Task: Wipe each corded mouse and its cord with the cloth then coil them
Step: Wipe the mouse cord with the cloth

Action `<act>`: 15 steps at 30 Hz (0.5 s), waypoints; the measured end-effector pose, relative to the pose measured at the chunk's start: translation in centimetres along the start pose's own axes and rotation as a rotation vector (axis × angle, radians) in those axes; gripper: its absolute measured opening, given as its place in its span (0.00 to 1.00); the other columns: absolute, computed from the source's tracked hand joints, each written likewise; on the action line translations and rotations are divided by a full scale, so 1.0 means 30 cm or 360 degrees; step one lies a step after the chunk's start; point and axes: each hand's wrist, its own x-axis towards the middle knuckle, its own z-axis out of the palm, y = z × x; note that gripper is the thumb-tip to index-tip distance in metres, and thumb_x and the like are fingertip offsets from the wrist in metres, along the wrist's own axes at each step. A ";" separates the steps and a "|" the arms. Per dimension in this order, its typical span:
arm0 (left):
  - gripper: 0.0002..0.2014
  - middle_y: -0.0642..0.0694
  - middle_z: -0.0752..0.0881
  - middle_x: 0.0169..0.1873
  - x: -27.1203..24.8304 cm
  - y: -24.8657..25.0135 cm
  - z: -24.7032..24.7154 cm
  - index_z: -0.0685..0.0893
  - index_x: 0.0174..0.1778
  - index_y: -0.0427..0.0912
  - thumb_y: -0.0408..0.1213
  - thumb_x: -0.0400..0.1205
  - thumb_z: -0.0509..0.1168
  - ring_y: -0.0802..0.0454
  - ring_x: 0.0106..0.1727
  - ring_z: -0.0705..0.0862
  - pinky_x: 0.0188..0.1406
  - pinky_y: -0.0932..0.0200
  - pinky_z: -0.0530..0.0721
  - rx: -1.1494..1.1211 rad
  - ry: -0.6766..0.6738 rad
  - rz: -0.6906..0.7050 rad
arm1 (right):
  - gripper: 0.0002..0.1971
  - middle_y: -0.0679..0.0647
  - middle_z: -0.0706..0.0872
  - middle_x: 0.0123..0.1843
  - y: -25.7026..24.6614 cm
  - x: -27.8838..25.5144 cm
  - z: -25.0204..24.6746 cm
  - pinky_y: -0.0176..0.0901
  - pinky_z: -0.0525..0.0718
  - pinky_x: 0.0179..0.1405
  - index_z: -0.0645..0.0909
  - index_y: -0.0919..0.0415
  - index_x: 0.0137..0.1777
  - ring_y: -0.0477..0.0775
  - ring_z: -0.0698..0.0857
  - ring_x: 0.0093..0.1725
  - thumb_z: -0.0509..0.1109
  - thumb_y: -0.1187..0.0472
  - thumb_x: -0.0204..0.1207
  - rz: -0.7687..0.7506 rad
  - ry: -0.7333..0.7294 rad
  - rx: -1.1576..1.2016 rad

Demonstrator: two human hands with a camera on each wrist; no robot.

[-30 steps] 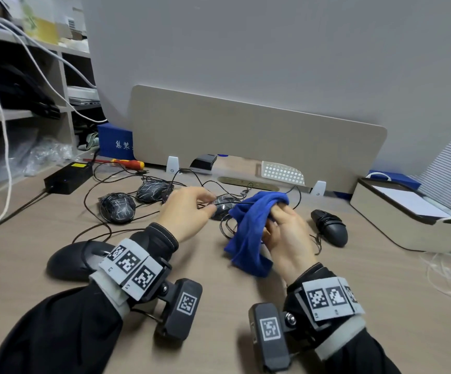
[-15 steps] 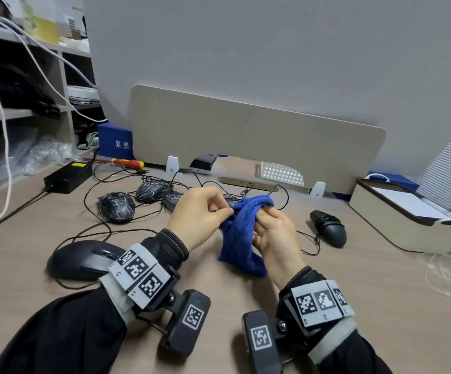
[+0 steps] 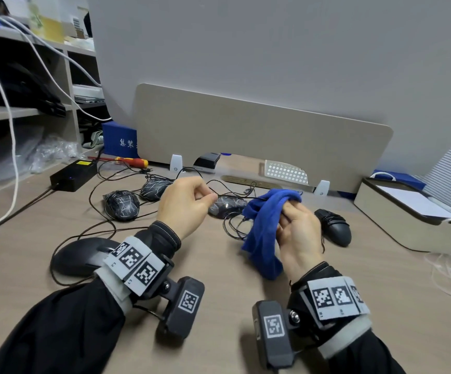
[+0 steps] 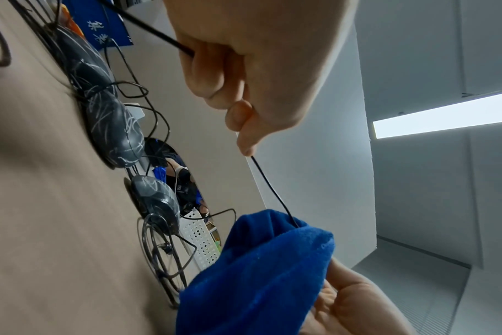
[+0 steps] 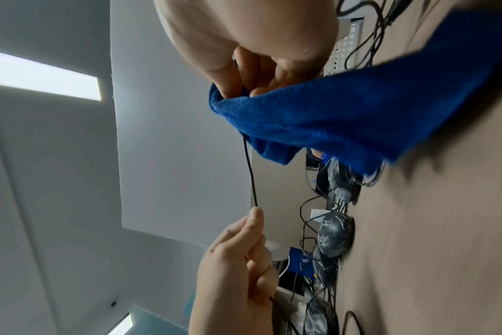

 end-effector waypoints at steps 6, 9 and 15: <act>0.05 0.51 0.89 0.31 -0.011 -0.001 0.031 0.85 0.39 0.49 0.44 0.77 0.73 0.51 0.35 0.88 0.44 0.55 0.84 -0.0109 -0.0459 0.0004 | 0.11 0.57 0.89 0.43 0.025 -0.010 0.013 0.43 0.81 0.35 0.87 0.63 0.55 0.51 0.87 0.37 0.62 0.66 0.86 0.0035 -0.0158 -0.0140; 0.07 0.48 0.89 0.30 -0.039 0.039 0.060 0.86 0.41 0.41 0.41 0.81 0.70 0.50 0.31 0.87 0.37 0.56 0.82 -0.0318 -0.0543 0.0086 | 0.11 0.55 0.92 0.42 0.045 -0.019 0.023 0.41 0.86 0.34 0.86 0.63 0.54 0.50 0.90 0.36 0.61 0.67 0.87 0.0080 -0.0229 -0.0212; 0.10 0.35 0.88 0.29 -0.052 0.049 0.065 0.86 0.33 0.41 0.37 0.80 0.73 0.40 0.30 0.85 0.37 0.46 0.86 -0.0376 -0.0451 0.0080 | 0.09 0.60 0.92 0.45 0.043 -0.021 0.023 0.42 0.90 0.38 0.87 0.65 0.53 0.53 0.92 0.40 0.64 0.68 0.84 0.0160 -0.0173 -0.0254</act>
